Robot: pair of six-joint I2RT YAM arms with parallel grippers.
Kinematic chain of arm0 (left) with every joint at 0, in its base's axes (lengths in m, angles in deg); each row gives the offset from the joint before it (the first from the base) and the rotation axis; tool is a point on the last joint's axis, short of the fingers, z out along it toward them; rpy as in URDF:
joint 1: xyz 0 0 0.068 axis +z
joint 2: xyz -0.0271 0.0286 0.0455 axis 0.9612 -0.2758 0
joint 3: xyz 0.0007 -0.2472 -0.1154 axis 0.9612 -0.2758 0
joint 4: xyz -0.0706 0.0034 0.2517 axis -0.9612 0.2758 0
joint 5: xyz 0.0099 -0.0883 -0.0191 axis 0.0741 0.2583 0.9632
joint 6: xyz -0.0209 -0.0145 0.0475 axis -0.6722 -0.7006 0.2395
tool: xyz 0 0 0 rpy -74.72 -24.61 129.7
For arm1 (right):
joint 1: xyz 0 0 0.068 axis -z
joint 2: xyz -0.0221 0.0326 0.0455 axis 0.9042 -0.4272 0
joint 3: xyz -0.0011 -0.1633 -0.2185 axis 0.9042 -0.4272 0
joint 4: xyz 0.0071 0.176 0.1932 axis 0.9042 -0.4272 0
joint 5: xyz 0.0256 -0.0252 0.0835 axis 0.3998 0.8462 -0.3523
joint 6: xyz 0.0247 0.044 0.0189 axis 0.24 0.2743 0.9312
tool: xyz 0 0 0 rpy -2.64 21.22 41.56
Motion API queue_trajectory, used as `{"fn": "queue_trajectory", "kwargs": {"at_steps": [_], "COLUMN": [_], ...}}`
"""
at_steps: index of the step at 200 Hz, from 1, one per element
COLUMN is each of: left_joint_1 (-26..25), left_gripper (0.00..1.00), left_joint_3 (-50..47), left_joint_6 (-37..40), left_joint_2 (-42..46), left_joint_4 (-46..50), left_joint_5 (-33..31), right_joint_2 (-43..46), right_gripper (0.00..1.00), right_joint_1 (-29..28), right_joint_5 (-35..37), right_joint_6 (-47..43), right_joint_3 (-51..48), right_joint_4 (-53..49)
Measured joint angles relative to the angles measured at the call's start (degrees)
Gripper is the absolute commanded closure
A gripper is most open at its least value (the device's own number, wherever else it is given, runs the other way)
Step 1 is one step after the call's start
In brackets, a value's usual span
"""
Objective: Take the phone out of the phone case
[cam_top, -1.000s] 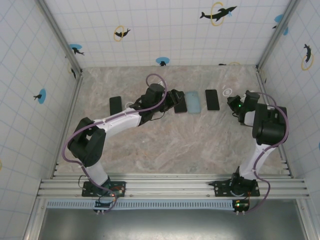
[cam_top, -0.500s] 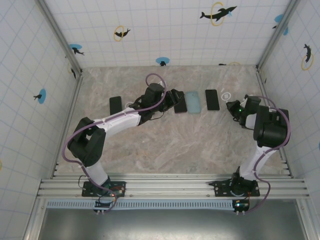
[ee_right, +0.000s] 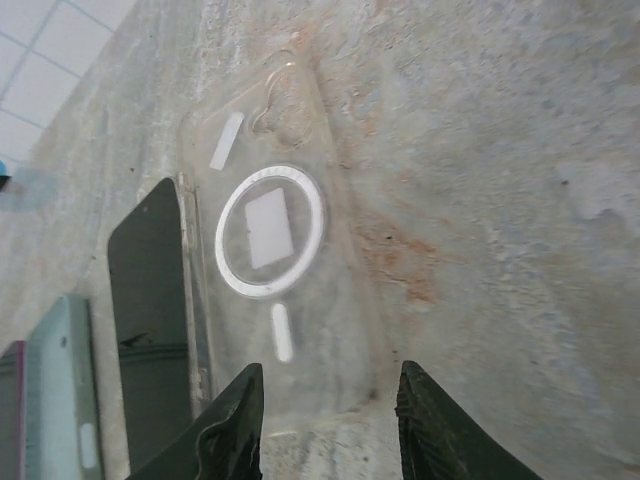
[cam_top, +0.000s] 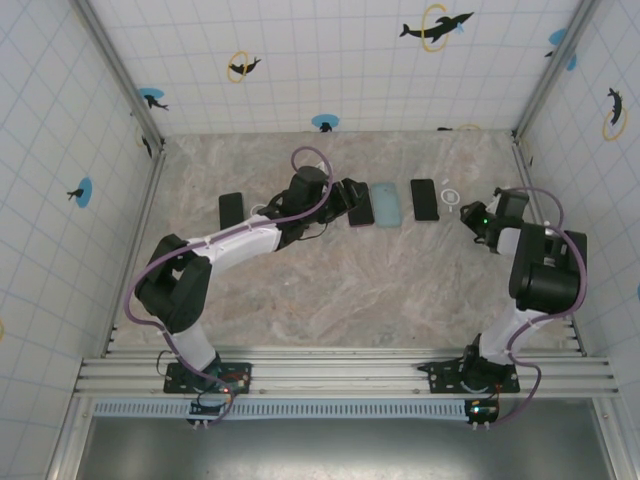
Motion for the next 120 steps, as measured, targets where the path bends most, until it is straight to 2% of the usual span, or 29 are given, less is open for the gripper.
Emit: {"fn": "queue_trajectory", "kwargs": {"at_steps": [23, 55, 75, 95, 120], "left_joint_1": [1.1, 3.4, 5.3, 7.7, 10.6], "left_gripper": [0.16, 0.12, 0.09, 0.02, 0.03], "left_joint_3": [0.0, 0.0, -1.2, -3.7, -8.1], "left_joint_6": [2.4, 7.8, 11.2, 15.1, 21.3], "left_joint_2": [0.0, 0.9, 3.3, 7.0, 12.5], "left_joint_4": [1.8, 5.5, 7.4, 8.6, 9.9], "left_joint_5": [-0.5, -2.8, -4.3, -5.6, -8.1], "right_joint_2": [1.5, 4.0, 5.2, 6.9, 10.9], "right_gripper": [0.55, 0.50, 0.41, 0.34, 0.22], "right_joint_1": [0.2, 0.0, -1.0, -3.5, -7.6], "right_joint_5": [2.3, 1.9, 1.3, 1.3, 1.9], "right_joint_6": [-3.9, -7.9, -10.5, -13.8, -18.5], "right_joint_3": [1.2, 2.4, 3.3, 3.3, 1.7], "right_joint_4": [-3.8, -6.2, -7.8, -9.7, -9.4]}}
